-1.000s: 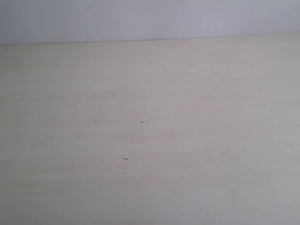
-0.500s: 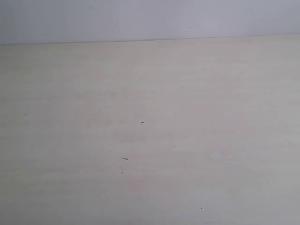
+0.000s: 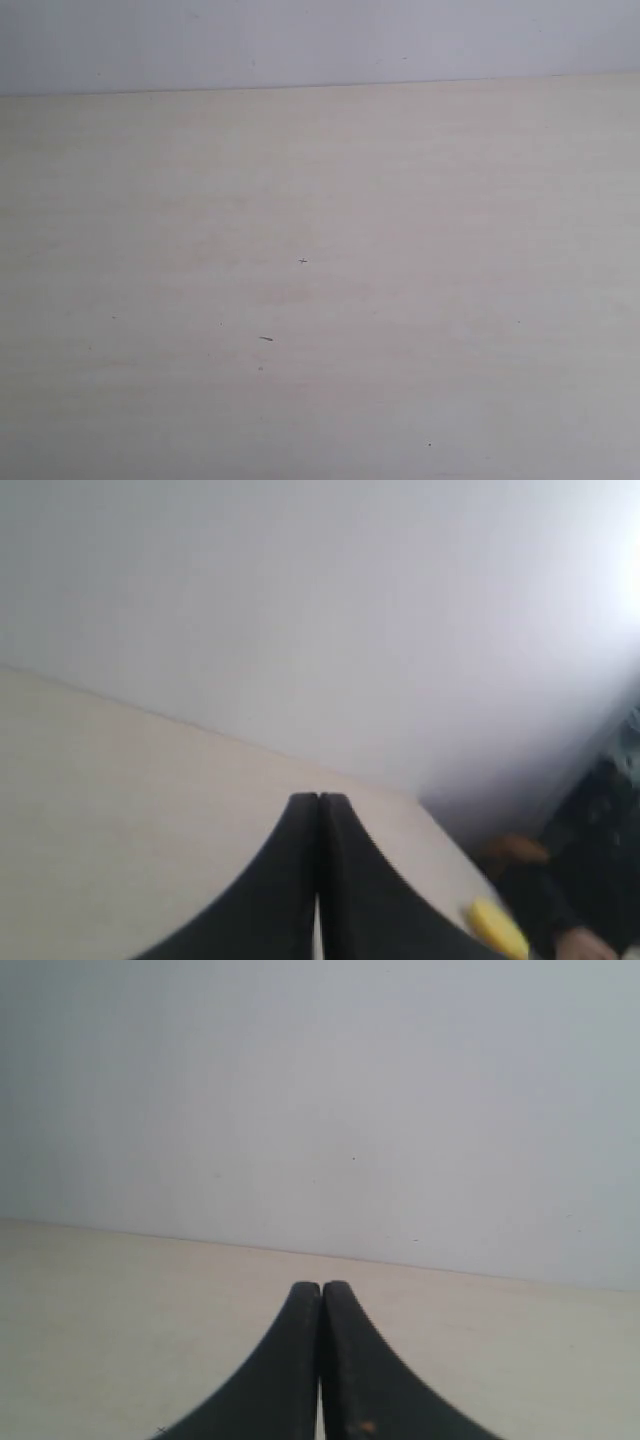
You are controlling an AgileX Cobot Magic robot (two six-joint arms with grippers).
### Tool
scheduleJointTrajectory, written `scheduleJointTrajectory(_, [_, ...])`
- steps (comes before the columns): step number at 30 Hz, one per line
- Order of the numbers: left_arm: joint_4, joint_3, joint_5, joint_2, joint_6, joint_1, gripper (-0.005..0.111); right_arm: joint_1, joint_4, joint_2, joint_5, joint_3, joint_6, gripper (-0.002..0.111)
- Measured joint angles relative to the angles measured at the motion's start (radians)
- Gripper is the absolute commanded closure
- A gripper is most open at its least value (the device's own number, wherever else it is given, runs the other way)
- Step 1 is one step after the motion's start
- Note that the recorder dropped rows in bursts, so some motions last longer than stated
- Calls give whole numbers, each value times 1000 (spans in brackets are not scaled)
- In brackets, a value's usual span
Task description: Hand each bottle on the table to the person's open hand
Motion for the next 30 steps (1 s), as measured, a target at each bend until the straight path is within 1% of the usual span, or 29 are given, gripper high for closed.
scheduleJointTrajectory(2, [-82, 0, 83, 0, -34, 0, 107, 0, 0, 0, 0, 0, 0, 108])
scheduleJointTrajectory(4, [-120, 0, 143, 0, -56, 2, 107, 0, 0, 0, 0, 0, 0, 108])
scheduleJointTrajectory(8, [-174, 0, 205, 0, -85, 2, 107, 0, 0, 0, 0, 0, 0, 108])
scheduleJointTrajectory(9, [-189, 0, 212, 0, -85, 2, 107, 0, 0, 0, 0, 0, 0, 108])
scheduleJointTrajectory(11, [-258, 0, 229, 0, -9, 2, 107, 0, 0, 0, 0, 0, 0, 108])
scheduleJointTrajectory(12, [-322, 0, 235, 0, 59, 2, 107, 0, 0, 0, 0, 0, 0, 108])
scheduleJointTrajectory(15, [-594, 0, 247, 0, 462, 2, 107, 0, 0, 0, 0, 0, 0, 108])
scheduleJointTrajectory(16, [-739, 0, 249, 0, 700, 2, 107, 0, 0, 0, 0, 0, 0, 108])
scheduleJointTrajectory(17, [-841, 0, 249, 0, 868, 2, 107, 0, 0, 0, 0, 0, 0, 108])
scheduleJointTrajectory(19, [-1078, 0, 249, 0, 1305, 2, 107, 0, 0, 0, 0, 0, 0, 108])
scheduleJointTrajectory(20, [-1158, 0, 245, 0, 1500, 2, 107, 0, 0, 0, 0, 0, 0, 108])
scheduleJointTrajectory(21, [-1242, 0, 243, 0, 1652, 2, 107, 0, 0, 0, 0, 0, 0, 108])
scheduleJointTrajectory(22, [-1298, 0, 240, 0, 1753, 4, 107, 0, 0, 0, 0, 0, 0, 108])
scheduleJointTrajectory(24, [-1352, 0, 231, 0, 1849, 14, 107, 0, 0, 0, 0, 0, 0, 108])
scheduleJointTrajectory(25, [-1368, 0, 230, 0, 1869, 22, 107, 0, 0, 0, 0, 0, 0, 108])
scheduleJointTrajectory(30, [-1394, 0, 229, 0, 1851, 49, 107, 0, 0, 0, 0, 0, 0, 108])
